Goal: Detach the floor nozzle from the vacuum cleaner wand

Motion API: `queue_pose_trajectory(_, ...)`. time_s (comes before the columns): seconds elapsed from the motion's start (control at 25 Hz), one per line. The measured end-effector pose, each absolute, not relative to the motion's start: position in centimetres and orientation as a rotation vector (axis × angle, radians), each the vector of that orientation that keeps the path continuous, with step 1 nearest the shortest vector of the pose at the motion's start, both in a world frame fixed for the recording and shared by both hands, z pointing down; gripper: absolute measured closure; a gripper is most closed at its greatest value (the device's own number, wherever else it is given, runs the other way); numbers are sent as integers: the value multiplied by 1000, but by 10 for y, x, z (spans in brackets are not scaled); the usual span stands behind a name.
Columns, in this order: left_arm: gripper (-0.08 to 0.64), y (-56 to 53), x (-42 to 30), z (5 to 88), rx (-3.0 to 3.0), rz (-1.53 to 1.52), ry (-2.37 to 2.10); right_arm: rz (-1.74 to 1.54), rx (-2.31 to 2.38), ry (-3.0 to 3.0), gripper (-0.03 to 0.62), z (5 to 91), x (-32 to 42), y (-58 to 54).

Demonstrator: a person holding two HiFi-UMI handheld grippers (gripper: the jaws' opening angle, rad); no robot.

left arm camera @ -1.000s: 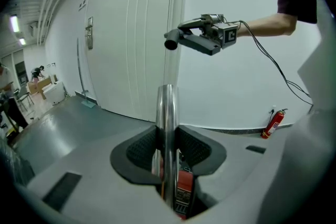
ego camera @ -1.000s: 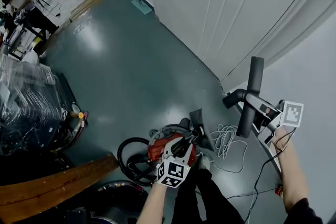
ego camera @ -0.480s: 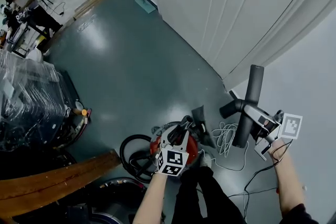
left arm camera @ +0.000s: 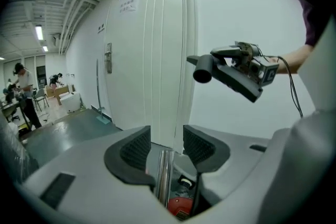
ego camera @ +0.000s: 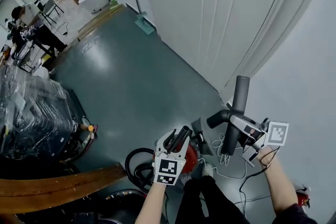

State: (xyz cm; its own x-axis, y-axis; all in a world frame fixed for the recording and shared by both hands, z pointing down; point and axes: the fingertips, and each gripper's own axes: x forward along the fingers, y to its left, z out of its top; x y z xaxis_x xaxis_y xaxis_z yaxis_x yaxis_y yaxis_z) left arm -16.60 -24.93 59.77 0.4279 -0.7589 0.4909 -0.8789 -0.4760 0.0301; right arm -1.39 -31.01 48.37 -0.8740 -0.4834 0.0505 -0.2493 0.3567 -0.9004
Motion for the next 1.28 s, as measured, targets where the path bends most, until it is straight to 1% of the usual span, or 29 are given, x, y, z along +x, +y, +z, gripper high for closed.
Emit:
queue_pose_trajectory(0.12,375,-249,-164,552,2418,536,-1463,-1485,-657,2381,362,462,-10,-300)
queue_pose_trajectory(0.28,450,-241,-165,498,2414,463,-1534,-1415,-657,2343,362,430,-2,-288)
queue_pose_trajectory(0.52,520,-221,-152,428,2424,325,-1572,-1304,-683,2308,362,392,2,-261)
queue_pose_trajectory(0.64,551,-213,-143,393,2449,246,-1586,-1199,-746,2340,362,371,5,-251)
queue_pose_trajectory(1.0,555,-197,-129,304,2570,88,-1632,-648,-947,2508,362,280,13,-239)
queue_pose_trajectory(1.28,555,-196,-121,244,2668,-18,-1671,-341,-993,2536,362,224,11,-231)
